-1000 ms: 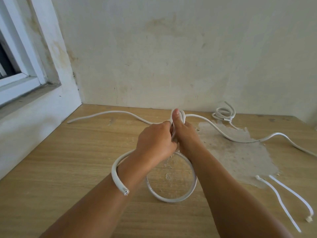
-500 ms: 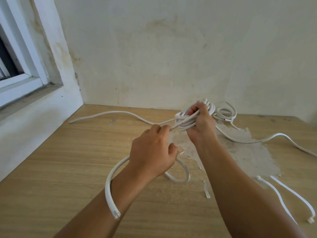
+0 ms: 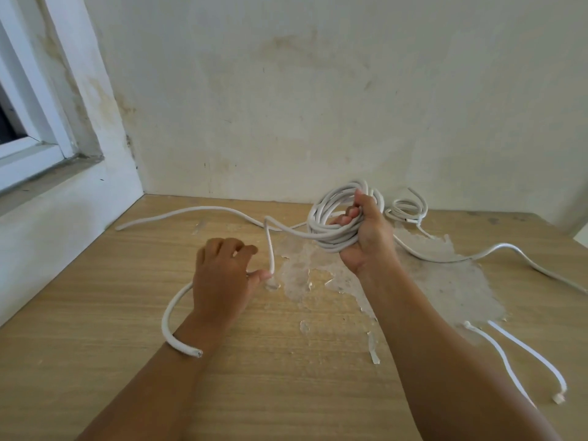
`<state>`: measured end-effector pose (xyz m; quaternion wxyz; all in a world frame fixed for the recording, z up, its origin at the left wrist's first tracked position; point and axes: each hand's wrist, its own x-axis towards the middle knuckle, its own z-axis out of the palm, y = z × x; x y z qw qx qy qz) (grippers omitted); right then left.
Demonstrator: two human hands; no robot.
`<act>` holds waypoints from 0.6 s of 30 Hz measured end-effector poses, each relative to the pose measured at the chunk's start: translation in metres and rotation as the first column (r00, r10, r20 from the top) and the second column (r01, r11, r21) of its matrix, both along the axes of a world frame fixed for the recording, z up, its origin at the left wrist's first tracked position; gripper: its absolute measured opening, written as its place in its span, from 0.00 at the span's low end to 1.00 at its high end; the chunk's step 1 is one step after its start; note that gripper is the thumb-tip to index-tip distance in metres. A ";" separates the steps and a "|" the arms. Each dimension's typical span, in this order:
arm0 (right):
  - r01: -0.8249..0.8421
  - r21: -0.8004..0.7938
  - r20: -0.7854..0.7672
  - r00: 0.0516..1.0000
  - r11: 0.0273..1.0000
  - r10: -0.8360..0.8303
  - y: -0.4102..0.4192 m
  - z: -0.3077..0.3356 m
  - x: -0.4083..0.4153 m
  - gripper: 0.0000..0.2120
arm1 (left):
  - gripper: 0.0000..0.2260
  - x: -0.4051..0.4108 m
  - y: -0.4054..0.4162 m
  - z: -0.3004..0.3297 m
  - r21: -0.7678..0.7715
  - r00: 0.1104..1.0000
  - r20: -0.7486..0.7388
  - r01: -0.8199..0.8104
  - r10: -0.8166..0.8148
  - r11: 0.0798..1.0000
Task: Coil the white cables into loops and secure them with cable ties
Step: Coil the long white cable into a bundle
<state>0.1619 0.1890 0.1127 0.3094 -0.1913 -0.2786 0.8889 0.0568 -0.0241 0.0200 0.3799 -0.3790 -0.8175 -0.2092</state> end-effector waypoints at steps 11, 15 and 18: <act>-0.013 0.050 0.049 0.999 0.999 0.011 -0.006 -0.014 -0.009 0.13 | 0.14 0.046 0.002 0.024 -0.292 0.608 0.768 0.615 -0.204 0.733; 0.019 0.048 0.043 0.999 0.999 -0.021 -0.005 -0.010 -0.006 0.12 | 0.08 0.019 -0.006 0.027 -0.285 0.573 0.814 0.534 -0.094 0.796; -0.006 0.039 0.038 0.999 0.999 0.004 -0.007 -0.011 -0.006 0.12 | 0.04 0.012 -0.008 0.032 0.024 0.398 0.903 0.326 -0.161 0.945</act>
